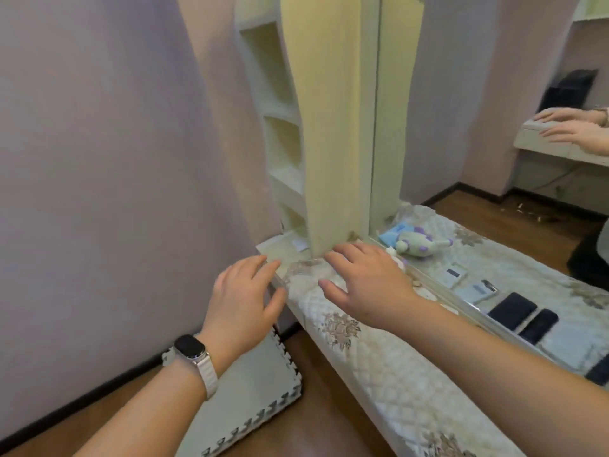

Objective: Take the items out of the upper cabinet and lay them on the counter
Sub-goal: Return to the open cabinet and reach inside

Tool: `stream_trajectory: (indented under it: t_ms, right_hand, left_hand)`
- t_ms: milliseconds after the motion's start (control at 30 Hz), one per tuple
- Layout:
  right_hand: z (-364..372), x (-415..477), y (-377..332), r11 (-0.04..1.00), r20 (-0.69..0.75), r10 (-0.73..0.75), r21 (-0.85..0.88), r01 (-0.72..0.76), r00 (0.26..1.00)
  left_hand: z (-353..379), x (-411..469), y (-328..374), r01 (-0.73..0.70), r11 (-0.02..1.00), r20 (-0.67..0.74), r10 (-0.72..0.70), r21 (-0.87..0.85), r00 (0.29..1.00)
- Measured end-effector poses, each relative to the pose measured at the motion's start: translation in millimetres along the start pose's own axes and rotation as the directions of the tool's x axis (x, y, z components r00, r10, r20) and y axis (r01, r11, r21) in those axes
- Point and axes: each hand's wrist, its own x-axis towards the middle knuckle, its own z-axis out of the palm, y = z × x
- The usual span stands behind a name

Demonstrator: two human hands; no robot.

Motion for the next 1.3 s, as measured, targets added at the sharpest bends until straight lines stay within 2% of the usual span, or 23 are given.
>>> stream_trajectory:
  t_ms: [367, 667, 1000, 1300]
  right_hand:
    - [38, 99, -234, 0.967, -0.054, -0.250, 0.037, 0.252, 0.967]
    - [82, 145, -394, 0.875, -0.002, -0.478, 0.081, 0.476, 0.878]
    - [145, 212, -501, 0.730, -0.003, -0.668, 0.185, 0.657, 0.744]
    - [196, 309, -604, 0.472, -0.074, -0.853, 0.314, 0.823, 0.517]
  left_hand:
    - [-76, -91, -200, 0.228, 0.973, -0.111, -0.223, 0.043, 0.969]
    - [-121, -176, -330, 0.403, 0.904, -0.170, -0.378, 0.145, 0.910]
    - [-140, -233, -427, 0.637, 0.731, -0.196, -0.607, 0.243, 0.771]
    - [-163, -233, -502, 0.799, 0.453, -0.231, -0.793, 0.396, 0.564]
